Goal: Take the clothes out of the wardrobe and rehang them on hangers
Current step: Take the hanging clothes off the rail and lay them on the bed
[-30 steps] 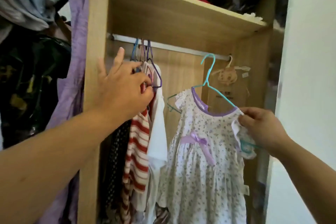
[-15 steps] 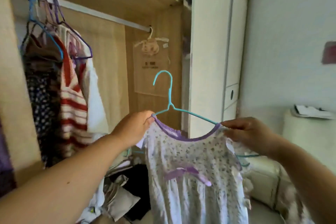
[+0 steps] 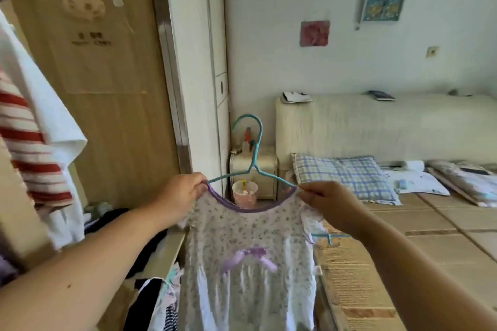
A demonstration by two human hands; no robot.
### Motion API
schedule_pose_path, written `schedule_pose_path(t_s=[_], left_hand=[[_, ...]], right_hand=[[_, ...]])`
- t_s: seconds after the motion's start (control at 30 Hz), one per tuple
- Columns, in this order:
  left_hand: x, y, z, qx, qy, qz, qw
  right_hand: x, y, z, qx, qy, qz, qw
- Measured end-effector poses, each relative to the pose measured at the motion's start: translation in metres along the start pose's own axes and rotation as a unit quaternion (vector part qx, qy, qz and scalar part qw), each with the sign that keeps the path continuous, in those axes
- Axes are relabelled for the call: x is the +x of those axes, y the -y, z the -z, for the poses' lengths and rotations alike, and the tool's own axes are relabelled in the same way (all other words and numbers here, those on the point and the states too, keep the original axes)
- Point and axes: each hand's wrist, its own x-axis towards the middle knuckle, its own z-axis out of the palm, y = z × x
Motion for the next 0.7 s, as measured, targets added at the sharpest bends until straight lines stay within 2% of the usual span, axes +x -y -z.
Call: schedule_pose_path(t_s=[0.17,0.33,0.5,0.7], left_hand=[[-0.014,-0.016,-0.052,-0.009,0.095,-0.016,0.995],[-0.030,-0.084,-0.127,0.016,0.211,-0.095,0.973],[-0.055,-0.166,-0.225,0.029,0.292,-0.175,0.940],[-0.086,-0.273,-0.325,0.052,0.394,-0.223,0.890]], right_hand=[[-0.085,-0.059,0.008,0.014,-0.050,-0.097,0.994],[-0.185,-0.128,0.025,-0.015,-0.065,-0.217,0.974],[-0.296,-0.185,0.052,-0.002,-0.106,-0.364,0.925],[-0.401,-0.237,0.085,0.032,-0.183,-0.468,0.864]])
